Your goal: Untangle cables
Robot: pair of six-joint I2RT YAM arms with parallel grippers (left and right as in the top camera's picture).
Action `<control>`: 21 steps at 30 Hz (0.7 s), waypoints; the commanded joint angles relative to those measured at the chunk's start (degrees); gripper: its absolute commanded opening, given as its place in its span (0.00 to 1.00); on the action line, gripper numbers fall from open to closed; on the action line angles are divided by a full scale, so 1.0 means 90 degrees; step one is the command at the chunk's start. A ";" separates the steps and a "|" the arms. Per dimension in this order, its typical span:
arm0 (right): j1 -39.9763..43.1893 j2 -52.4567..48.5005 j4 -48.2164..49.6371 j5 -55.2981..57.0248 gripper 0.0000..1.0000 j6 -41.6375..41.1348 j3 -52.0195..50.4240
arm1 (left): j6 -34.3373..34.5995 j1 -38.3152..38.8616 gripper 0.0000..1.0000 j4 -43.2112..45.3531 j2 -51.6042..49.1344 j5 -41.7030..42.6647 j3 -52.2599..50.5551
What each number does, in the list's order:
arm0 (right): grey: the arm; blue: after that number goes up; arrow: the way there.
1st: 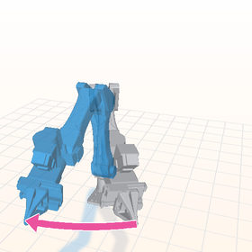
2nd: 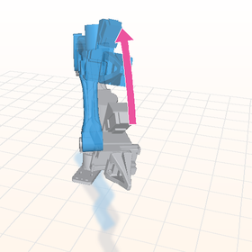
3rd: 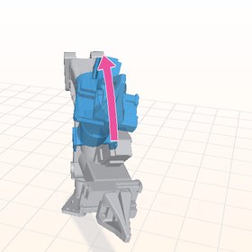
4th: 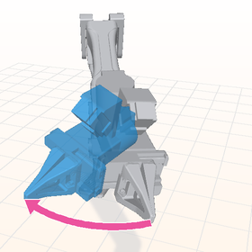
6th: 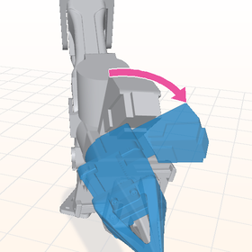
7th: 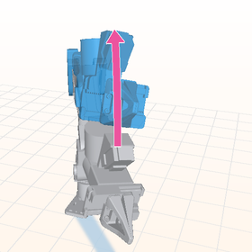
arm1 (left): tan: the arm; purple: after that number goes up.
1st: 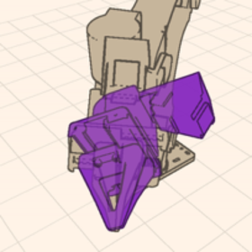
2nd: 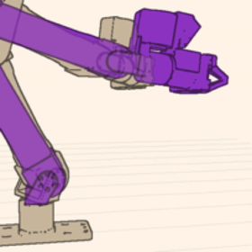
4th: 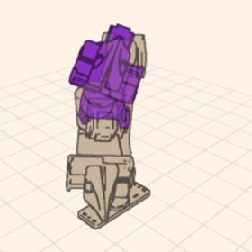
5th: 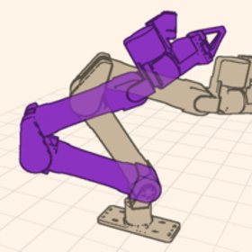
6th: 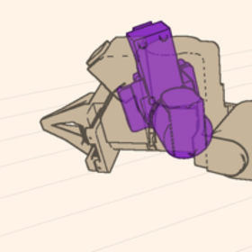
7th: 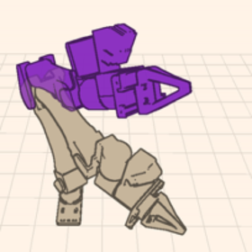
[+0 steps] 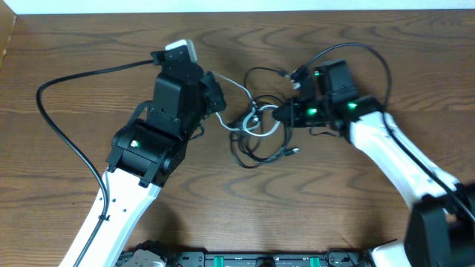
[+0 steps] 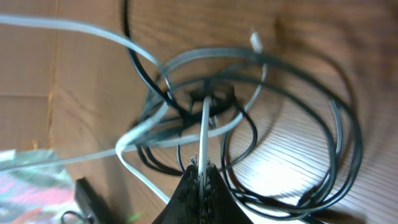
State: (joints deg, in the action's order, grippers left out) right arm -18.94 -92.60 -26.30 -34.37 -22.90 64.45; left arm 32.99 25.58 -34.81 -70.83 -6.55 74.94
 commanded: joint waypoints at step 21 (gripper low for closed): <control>0.1761 0.2276 -0.0845 0.0058 0.01 0.0391 0.0138 | -0.0287 -0.0034 0.08 -0.2560 -0.1882 -0.0687 0.0068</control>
State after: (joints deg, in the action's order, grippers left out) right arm -4.62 -73.01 -33.63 -34.02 -18.83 64.55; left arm 31.20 25.58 -57.28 -86.04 -10.92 74.94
